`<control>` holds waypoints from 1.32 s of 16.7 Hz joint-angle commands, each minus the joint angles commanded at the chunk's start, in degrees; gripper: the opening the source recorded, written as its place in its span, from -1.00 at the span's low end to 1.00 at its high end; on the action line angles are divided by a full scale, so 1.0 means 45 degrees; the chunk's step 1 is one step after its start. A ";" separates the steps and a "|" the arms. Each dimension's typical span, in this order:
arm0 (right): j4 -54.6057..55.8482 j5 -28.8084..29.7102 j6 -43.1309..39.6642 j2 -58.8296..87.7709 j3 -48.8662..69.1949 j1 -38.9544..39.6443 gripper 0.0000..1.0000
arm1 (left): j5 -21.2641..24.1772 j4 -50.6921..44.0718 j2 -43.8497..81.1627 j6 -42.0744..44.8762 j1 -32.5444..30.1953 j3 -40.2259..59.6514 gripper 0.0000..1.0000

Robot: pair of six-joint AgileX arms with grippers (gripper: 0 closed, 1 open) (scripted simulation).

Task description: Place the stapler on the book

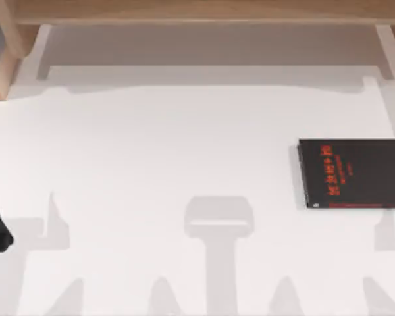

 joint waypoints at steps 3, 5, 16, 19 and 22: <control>-0.0099 -0.0009 -0.0048 0.0117 0.0117 -0.0007 1.00 | 0.0000 0.0000 0.0000 0.0000 0.0000 0.0000 1.00; -0.0599 -0.0059 -0.0283 0.0720 0.0723 -0.0048 1.00 | 0.0000 0.0000 0.0000 0.0000 0.0000 0.0000 1.00; -0.8289 -0.0861 -0.3360 1.2287 1.2252 -0.1298 1.00 | 0.0000 0.0000 0.0000 0.0000 0.0000 0.0000 1.00; -1.0845 -0.1036 -0.4408 1.6712 1.6678 -0.1940 1.00 | 0.0000 0.0000 0.0000 0.0000 0.0000 0.0000 1.00; -1.3279 -0.1084 -0.5523 2.1115 2.1232 -0.2698 1.00 | 0.0000 0.0000 0.0000 0.0000 0.0000 0.0000 1.00</control>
